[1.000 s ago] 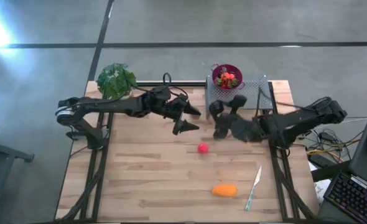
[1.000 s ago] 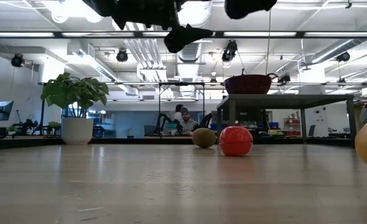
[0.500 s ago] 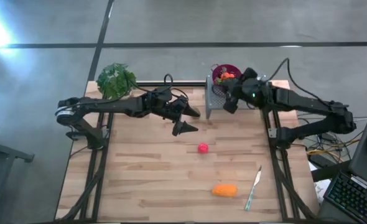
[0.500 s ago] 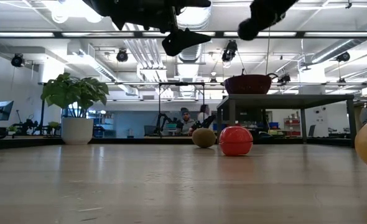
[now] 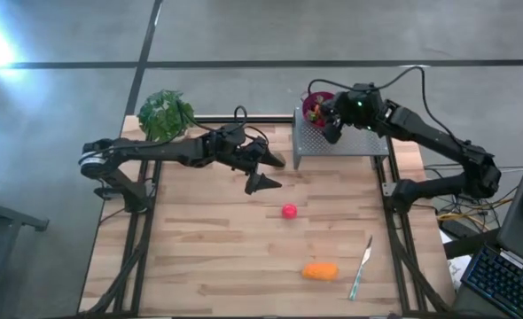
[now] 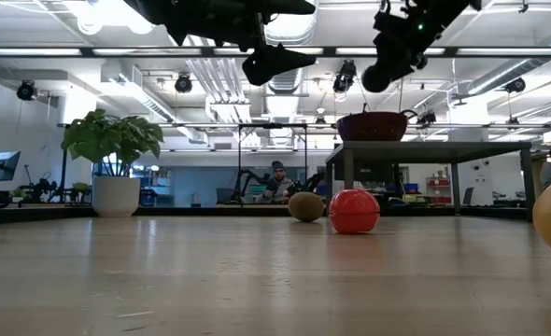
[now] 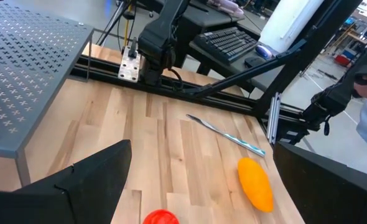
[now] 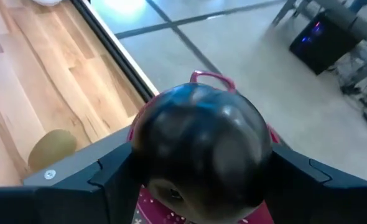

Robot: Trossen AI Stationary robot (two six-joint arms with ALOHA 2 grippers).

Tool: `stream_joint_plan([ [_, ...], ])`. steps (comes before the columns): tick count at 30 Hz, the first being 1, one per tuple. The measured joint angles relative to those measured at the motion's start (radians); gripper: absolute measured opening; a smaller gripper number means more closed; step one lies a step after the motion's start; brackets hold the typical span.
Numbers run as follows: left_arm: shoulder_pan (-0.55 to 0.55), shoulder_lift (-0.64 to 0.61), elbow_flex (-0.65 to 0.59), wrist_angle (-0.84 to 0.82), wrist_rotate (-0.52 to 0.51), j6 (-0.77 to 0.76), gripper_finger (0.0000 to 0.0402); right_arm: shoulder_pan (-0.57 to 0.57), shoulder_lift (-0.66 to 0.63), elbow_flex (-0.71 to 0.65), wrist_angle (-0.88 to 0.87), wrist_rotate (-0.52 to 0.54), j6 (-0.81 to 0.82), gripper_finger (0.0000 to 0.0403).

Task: Pick & Place Fruit
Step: Put the plum into the violet strainer bowl on the shelf

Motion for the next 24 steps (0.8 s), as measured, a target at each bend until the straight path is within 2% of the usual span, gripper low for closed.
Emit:
stream_joint_plan([
  [8, 0.0, 0.0, 0.0, 0.0, 0.0, 0.003, 0.0397, -0.07, 0.073, 0.0, -0.004, -0.023, -0.004, 0.0281],
  [17, 0.0, 0.0, 0.0, -0.002, 0.0, -0.002, 0.0397, -0.145, 0.124, 0.033, -0.078, -0.049, -0.004, 0.026],
  [24, 0.0, 0.0, 0.0, -0.001, -0.001, -0.002, 0.0397, -0.18, 0.144, 0.036, -0.098, -0.079, 0.009, 0.0283],
])
